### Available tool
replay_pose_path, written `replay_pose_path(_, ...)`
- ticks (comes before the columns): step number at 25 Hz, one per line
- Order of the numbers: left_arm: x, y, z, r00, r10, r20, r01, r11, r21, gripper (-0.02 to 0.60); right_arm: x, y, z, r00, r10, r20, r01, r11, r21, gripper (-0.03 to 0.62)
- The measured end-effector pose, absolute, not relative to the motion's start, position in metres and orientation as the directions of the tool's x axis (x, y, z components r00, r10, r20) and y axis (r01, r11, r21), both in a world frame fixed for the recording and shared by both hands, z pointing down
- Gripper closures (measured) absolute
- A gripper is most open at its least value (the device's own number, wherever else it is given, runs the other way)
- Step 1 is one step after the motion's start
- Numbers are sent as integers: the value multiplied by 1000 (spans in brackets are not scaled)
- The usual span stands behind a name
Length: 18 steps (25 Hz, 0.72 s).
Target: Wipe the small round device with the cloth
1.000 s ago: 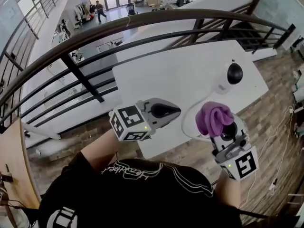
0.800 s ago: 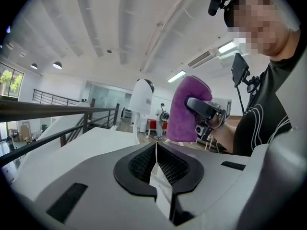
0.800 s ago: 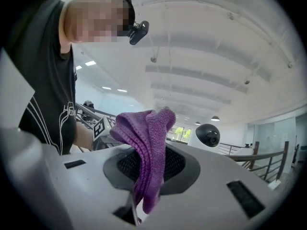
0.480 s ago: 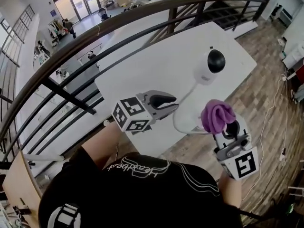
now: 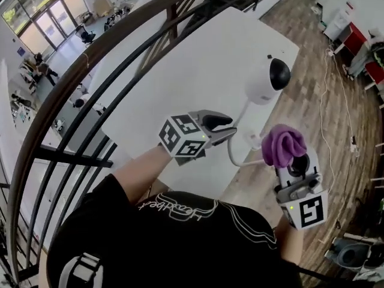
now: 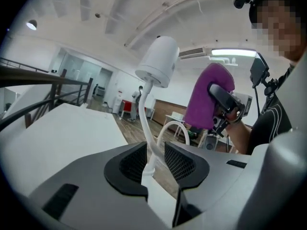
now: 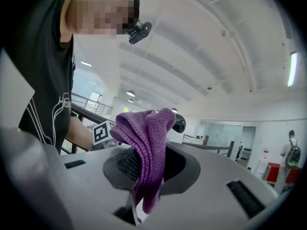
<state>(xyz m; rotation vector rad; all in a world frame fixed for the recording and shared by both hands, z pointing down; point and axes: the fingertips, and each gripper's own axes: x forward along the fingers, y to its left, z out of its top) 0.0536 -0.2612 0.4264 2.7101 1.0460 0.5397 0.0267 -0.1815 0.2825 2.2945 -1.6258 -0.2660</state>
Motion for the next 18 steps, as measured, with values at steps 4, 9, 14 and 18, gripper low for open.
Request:
replay_pose_path(4,61,-259,441,603,763,234,682,-645,345,474,23,-181,301,461,-887,27,-830,-420,367,536)
replay_pose_path(9,94,-276,440,522,825,215,727,-563,393,474,38,-203,300,544,-839,15,-782,-501,371,536)
replay_pose_path(14,98,-272,434,474,857,203,745,-513,426,474,39,-196,294,611,-792,15,-735,-560,383,536)
replay_pose_path(18,98,-265,434,454,865,214,738,-499,453,474,41,-188,292,659,-751,29,-686,-586,432,536)
